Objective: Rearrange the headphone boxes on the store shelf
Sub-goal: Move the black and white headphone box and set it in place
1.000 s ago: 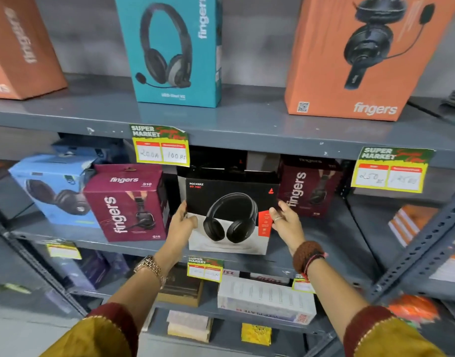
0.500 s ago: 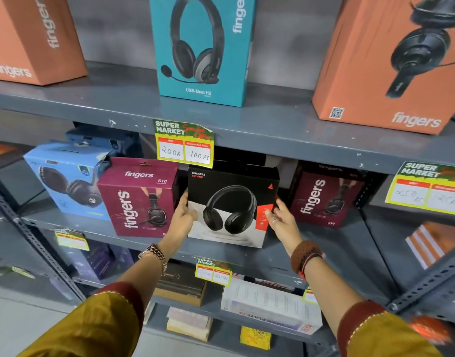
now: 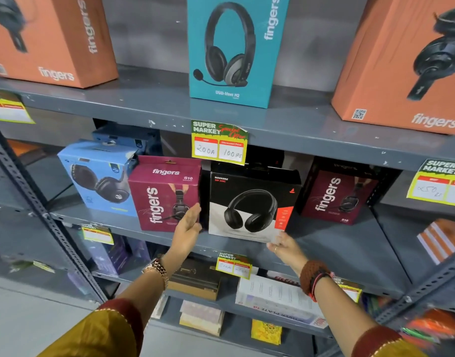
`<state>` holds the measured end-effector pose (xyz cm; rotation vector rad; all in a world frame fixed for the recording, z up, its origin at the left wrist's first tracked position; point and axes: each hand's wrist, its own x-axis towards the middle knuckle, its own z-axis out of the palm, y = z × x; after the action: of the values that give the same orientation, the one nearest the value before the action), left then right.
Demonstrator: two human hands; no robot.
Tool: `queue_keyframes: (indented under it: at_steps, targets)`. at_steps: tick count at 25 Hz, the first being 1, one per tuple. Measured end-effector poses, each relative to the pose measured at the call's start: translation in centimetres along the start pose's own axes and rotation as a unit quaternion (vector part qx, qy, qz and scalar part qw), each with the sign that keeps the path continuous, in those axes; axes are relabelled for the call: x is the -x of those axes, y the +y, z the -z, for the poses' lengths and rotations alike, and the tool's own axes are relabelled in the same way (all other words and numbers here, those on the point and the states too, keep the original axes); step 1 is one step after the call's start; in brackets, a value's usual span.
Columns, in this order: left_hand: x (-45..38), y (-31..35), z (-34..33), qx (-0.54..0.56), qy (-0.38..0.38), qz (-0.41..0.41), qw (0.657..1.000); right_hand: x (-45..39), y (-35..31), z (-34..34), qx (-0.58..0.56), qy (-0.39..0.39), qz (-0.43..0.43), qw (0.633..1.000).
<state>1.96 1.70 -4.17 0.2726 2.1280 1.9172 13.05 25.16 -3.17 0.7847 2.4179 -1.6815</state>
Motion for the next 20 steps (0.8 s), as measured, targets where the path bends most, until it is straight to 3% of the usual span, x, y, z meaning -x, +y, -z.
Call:
queue_keyframes:
  at_steps: [5, 10, 16, 20]
  targets:
    - [1.9, -2.3, 6.6, 0.01, 0.093, 0.037, 0.995, 0.9, -3.0, -6.7, 0.009, -0.092, 0.023, 0.995]
    - [1.6, 0.6, 12.9, 0.031, 0.196, 0.029, 0.98, 0.7, -8.8, -12.4, -0.044, -0.092, 0.105, 0.989]
    - [-0.4, 5.2, 14.0, 0.034, 0.139, 0.025, 0.989, -1.1, -14.0, -14.6, -0.093, -0.038, 0.119, 0.988]
    - [0.1, 5.9, 13.4, 0.052, 0.119, 0.023, 0.991, -1.2, -14.9, -15.3, -0.091, -0.048, 0.136, 0.985]
